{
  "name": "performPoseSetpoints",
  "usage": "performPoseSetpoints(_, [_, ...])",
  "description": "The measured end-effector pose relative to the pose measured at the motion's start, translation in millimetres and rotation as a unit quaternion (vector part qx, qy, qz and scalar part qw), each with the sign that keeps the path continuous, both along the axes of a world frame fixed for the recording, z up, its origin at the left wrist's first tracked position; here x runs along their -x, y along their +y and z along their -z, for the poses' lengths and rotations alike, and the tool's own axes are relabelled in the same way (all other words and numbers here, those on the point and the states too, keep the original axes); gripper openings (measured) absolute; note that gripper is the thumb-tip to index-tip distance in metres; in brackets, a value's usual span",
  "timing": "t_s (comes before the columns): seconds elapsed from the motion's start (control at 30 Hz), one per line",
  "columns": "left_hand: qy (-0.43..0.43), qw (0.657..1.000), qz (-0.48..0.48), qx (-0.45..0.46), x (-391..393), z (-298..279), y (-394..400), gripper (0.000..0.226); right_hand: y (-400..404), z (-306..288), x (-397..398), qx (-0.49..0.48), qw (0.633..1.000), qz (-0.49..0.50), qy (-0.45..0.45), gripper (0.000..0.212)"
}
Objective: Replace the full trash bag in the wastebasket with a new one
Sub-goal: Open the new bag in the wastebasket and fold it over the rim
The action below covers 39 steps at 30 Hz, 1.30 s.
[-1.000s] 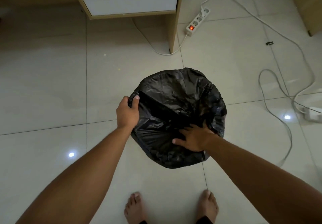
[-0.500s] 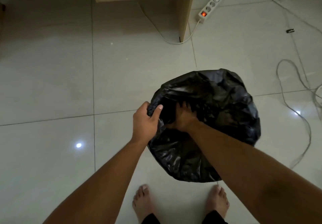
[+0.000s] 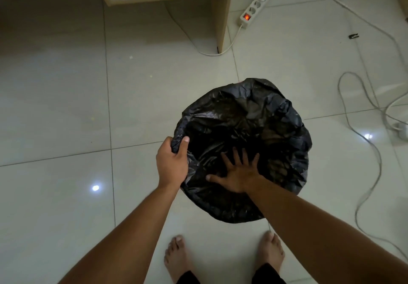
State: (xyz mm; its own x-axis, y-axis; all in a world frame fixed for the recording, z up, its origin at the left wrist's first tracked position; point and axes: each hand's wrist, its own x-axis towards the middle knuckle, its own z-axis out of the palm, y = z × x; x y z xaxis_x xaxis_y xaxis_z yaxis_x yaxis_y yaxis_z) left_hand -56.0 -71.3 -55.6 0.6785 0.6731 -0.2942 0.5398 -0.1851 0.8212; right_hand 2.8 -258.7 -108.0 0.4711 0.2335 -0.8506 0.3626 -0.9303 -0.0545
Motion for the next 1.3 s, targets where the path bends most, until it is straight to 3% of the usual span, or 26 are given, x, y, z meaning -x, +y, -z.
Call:
performPoseSetpoints(0.2, [-0.026,0.999,-0.019,0.013,19,9,-16,0.026,-22,18,19,0.039,0.989,-0.001,0.141,0.123])
performPoseSetpoints(0.43, [-0.031,0.997,-0.063,0.016,32,6,-39,0.027,-11,3,34,-0.025,0.998,0.020,0.061,0.130])
performPoseSetpoints(0.63, [-0.016,0.995,-0.094,0.019,35,11,-51,0.027,-9,-11,22,0.002,0.989,-0.005,0.146,0.104])
performPoseSetpoints(0.73, [-0.003,0.990,-0.140,0.031,30,11,-55,0.028,-1,-40,8,-0.102,0.990,0.005,0.100,0.069])
performPoseSetpoints(0.8, [0.003,0.982,-0.185,0.040,19,8,-58,0.026,-4,-66,2,-0.180,0.977,0.021,0.114,0.070])
performPoseSetpoints(0.87, [0.020,0.972,-0.225,0.059,8,5,-61,0.027,-14,-86,0,-0.169,0.975,-0.052,0.138,0.090])
performPoseSetpoints(0.93, [0.045,0.967,-0.232,0.092,2,3,-64,0.028,-25,-94,4,-0.092,0.975,-0.181,0.089,0.103])
performPoseSetpoints(1.0, [0.090,0.967,-0.214,0.108,2,0,-62,0.035,-29,-94,7,-0.082,0.969,-0.233,0.013,0.077])
performPoseSetpoints(1.1, [0.158,0.967,-0.196,0.031,11,-14,-44,0.052,-34,-93,9,-0.102,0.964,-0.244,-0.023,0.066])
performPoseSetpoints(1.2, [0.087,0.983,-0.092,-0.132,12,-28,-14,0.062,-47,-88,11,-0.088,0.953,-0.286,-0.045,0.067])
performPoseSetpoints(1.3, [0.035,0.977,0.020,-0.208,-21,-38,16,0.065,-60,-86,9,-0.091,0.939,-0.329,-0.043,0.066])
